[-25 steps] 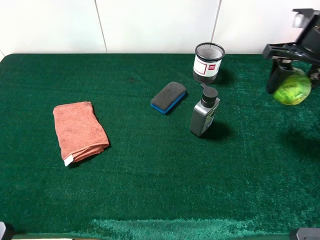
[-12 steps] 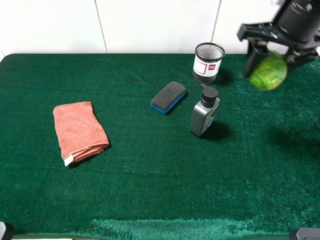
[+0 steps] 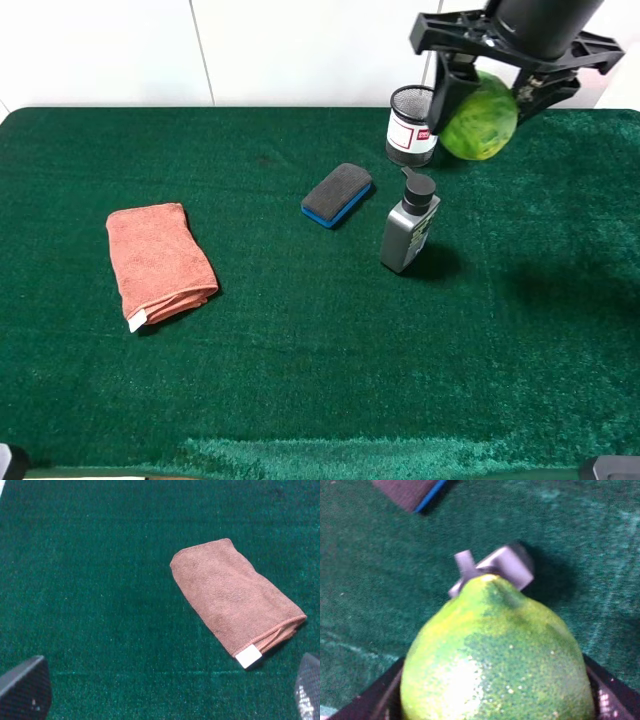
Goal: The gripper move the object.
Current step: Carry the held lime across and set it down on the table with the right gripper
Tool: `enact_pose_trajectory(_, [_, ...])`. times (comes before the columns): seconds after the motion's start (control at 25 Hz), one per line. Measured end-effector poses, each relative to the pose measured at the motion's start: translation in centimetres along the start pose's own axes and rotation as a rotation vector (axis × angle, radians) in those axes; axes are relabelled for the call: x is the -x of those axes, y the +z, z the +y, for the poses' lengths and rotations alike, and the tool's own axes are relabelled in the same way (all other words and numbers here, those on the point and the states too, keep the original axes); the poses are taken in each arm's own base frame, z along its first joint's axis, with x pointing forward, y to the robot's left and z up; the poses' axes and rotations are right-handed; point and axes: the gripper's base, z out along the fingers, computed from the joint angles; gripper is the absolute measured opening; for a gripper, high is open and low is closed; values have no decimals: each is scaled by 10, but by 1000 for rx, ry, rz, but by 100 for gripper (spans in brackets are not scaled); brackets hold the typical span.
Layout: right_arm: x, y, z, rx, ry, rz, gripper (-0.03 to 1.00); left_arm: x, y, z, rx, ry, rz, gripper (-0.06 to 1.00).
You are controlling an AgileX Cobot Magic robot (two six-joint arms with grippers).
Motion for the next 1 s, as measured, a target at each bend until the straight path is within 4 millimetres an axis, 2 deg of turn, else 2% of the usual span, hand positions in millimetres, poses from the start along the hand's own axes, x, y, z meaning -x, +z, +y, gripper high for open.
enact_pose_trajectory(0.4, [-9, 7, 41, 63, -85, -20, 46, 0, 0, 0, 0, 0, 0, 99])
enact_pose_trajectory(1.0, [-5, 74, 108, 125, -207, -26, 46, 0, 0, 0, 0, 0, 0, 99])
